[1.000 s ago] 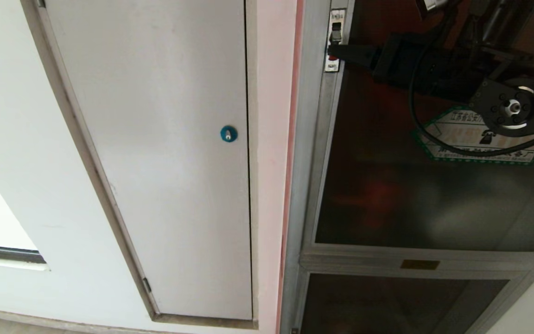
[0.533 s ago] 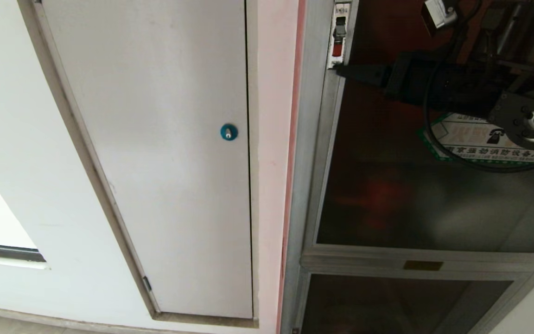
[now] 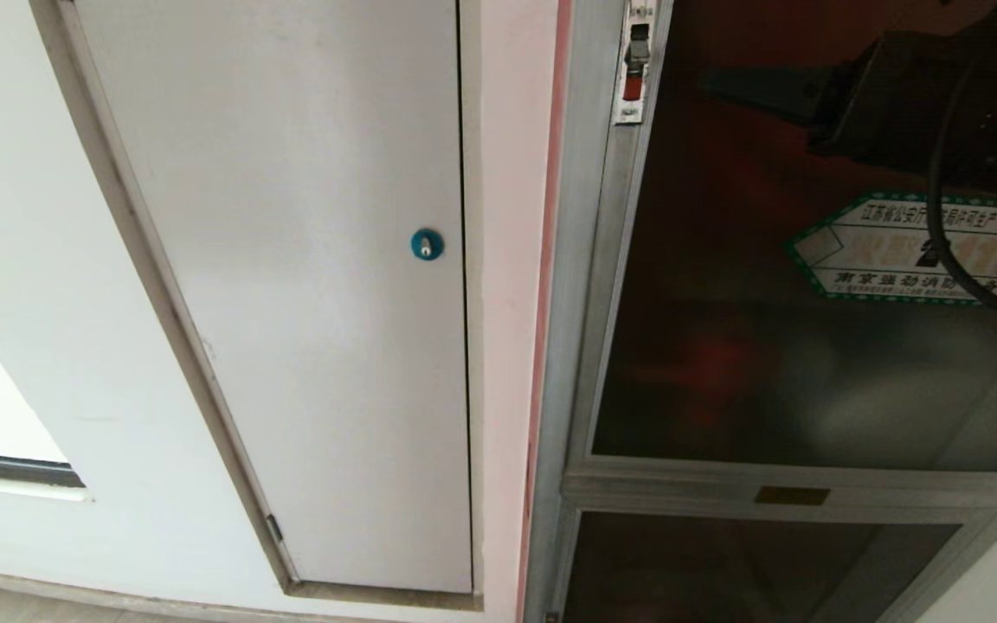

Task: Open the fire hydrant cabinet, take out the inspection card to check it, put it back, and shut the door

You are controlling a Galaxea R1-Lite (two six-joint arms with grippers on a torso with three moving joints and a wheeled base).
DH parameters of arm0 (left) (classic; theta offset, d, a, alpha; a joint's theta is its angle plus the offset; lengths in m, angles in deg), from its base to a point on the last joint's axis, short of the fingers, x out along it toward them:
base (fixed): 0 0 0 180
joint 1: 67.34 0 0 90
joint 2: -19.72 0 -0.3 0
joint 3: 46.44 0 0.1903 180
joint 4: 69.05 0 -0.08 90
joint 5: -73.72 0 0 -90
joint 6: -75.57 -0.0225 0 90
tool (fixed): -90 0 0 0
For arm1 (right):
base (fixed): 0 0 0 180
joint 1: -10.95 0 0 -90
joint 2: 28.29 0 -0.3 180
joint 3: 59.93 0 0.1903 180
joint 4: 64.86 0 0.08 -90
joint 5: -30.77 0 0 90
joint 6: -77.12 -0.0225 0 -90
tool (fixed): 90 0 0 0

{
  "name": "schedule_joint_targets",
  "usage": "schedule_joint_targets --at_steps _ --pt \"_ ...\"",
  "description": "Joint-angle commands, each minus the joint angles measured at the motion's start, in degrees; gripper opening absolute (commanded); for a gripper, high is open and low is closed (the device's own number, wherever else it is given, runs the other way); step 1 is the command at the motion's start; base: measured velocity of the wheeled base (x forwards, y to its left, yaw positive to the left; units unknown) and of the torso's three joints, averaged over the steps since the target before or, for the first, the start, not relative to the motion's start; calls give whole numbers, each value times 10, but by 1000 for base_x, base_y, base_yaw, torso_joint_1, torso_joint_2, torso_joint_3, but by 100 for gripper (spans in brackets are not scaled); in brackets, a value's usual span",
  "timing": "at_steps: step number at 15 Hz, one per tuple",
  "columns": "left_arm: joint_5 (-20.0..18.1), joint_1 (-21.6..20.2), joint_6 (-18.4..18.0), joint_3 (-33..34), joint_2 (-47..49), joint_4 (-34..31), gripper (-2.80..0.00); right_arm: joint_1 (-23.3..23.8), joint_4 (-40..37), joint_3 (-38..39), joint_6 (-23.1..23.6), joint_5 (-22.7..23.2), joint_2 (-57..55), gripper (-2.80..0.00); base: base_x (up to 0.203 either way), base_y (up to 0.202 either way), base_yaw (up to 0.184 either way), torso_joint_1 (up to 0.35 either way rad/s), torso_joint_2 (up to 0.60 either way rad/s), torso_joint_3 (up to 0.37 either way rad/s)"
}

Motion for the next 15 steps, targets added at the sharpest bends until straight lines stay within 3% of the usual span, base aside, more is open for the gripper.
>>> schedule_joint_targets --at_steps 1,5,12,15 --pt "0 0 0 0 0 0 -280 -5 -1 3 -2 4 48 -280 0 0 0 0 0 0" --pt "0 0 0 0 0 0 -280 -19 -9 -52 -6 2 23 -280 0 0 0 0 0 0" --pt "0 0 0 0 0 0 -280 -28 -24 -208 -12 2 -118 -280 0 0 0 0 0 0" --pt "0 0 1 0 0 1 -280 -28 -19 -232 -13 -2 -152 -280 0 0 0 0 0 0"
